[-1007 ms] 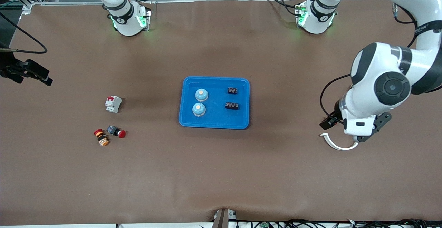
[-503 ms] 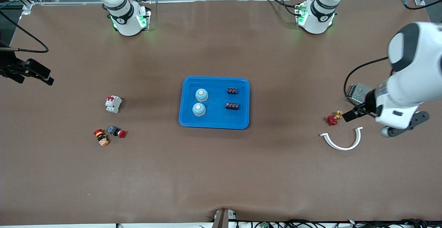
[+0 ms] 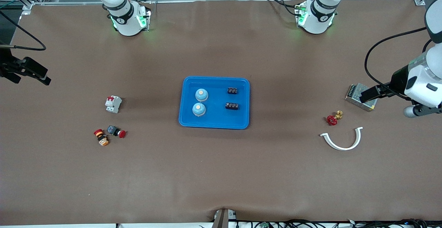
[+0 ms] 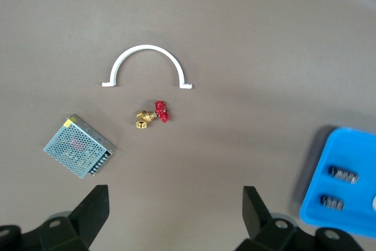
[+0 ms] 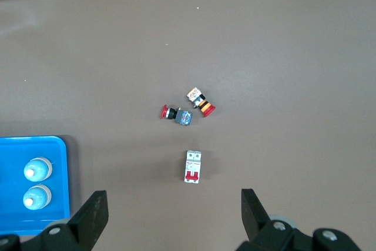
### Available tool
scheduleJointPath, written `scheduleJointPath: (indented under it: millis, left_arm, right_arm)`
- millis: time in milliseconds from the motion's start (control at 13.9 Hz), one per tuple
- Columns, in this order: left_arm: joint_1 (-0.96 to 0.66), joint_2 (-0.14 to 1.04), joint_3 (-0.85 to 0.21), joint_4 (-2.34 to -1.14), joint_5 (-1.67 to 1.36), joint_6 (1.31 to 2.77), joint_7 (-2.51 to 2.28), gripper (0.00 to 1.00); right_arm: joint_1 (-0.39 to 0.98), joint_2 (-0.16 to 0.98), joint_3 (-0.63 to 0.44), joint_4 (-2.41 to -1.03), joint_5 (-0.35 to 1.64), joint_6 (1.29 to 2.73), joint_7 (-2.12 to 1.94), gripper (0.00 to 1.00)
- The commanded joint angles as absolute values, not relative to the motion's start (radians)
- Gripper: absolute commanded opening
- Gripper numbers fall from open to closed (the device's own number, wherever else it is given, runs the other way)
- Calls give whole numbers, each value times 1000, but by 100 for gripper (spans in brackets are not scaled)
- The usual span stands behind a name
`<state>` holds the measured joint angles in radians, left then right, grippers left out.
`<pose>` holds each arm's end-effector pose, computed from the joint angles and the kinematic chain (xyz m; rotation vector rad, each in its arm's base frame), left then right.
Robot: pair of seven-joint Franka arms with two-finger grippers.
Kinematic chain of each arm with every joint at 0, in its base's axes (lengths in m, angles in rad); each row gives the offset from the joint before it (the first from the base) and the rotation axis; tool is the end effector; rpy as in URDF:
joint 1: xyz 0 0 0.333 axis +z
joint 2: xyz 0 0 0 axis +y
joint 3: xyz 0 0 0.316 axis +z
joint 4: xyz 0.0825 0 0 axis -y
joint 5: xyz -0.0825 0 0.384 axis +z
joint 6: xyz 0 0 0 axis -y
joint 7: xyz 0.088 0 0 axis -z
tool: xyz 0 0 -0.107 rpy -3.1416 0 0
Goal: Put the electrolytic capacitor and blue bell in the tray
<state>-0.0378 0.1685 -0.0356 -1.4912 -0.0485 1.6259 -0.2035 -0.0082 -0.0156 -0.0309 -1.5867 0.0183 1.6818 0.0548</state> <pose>0.6066 -0.0478 0.5691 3.0848 0.2070 -0.0632 0.5605 -0.0203 0.6360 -3.1137 0.1479 -0.1725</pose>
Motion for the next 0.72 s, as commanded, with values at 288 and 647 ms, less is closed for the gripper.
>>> scheduleJointPath:
  millis: [288,647]
  left_arm:
    - [-37,104,-66,-1503,-69,1617,-109,100]
    - [-35,64,-66,-1505,-60,1625,-107,100]
  right_arm:
    - [-32,17,-28,-1558,3,1661,71,100]
    - [-29,58,-28,-1555,0,1663,66,100]
